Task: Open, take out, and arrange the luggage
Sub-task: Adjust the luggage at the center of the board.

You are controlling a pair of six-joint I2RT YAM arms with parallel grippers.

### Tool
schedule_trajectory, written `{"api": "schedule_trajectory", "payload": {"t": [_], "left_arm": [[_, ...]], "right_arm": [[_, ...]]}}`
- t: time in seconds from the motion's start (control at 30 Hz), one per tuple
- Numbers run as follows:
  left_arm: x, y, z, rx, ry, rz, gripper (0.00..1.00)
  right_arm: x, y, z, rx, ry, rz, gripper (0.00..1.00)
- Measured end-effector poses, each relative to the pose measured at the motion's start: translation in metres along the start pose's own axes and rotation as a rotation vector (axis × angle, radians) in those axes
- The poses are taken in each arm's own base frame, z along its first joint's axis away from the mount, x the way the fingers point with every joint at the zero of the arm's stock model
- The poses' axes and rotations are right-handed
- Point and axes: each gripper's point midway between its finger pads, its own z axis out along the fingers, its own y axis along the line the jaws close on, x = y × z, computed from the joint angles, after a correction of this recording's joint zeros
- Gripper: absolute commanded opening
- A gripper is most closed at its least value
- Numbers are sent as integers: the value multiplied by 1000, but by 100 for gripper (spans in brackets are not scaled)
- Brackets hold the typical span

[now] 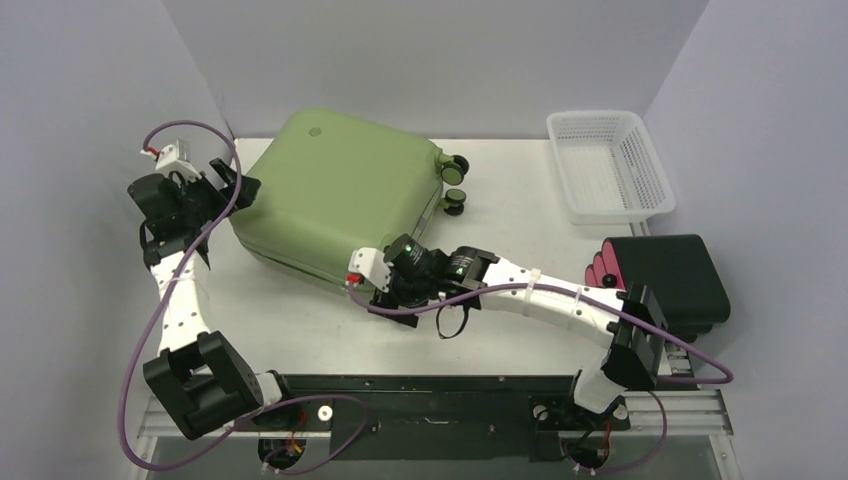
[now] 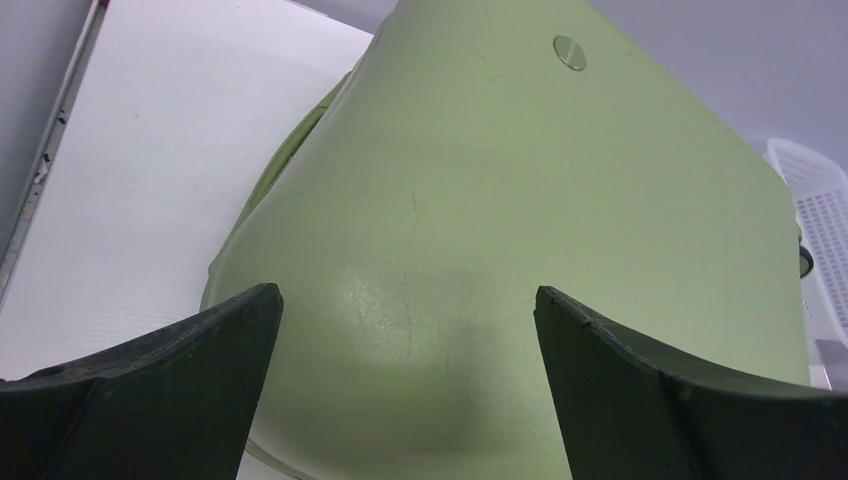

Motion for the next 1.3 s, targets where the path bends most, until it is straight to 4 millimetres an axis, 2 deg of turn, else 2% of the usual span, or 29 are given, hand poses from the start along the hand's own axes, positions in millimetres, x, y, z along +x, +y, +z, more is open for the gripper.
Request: {"api": "schedule_trajectory", "payload": {"t": [0.1, 0.3, 0.37, 0.5, 0.63, 0.8, 0.9, 1.0, 1.2, 1.3], "left_arm": [[2, -2, 1, 6, 5, 7, 96], [7, -9, 4, 24, 18, 32, 96], [8, -12, 5, 33, 22, 47, 96], [13, -22, 9, 56, 35, 85, 96], [24, -42, 15, 93, 54, 152, 96], [37, -71, 24, 150, 71, 245, 96], [38, -72, 28, 156, 71, 258, 96], [38, -73, 36, 164, 62, 273, 96], [36, -75, 42, 176, 50, 286, 96], [36, -75, 44, 179, 48, 290, 96]], "right_arm": [[10, -27, -4, 58, 1, 73, 71], [53, -94, -15, 248, 55, 196, 71], [63, -110, -19, 290, 68, 230, 70], [73, -124, -24, 338, 78, 264, 67], [75, -124, -19, 387, 52, 266, 62], [72, -101, 5, 402, -6, 270, 61], [67, -80, 12, 409, -37, 256, 62], [51, -69, 12, 442, -86, 258, 62], [18, -73, 4, 613, -183, 332, 62], [14, -65, 9, 685, -186, 336, 62]]}}
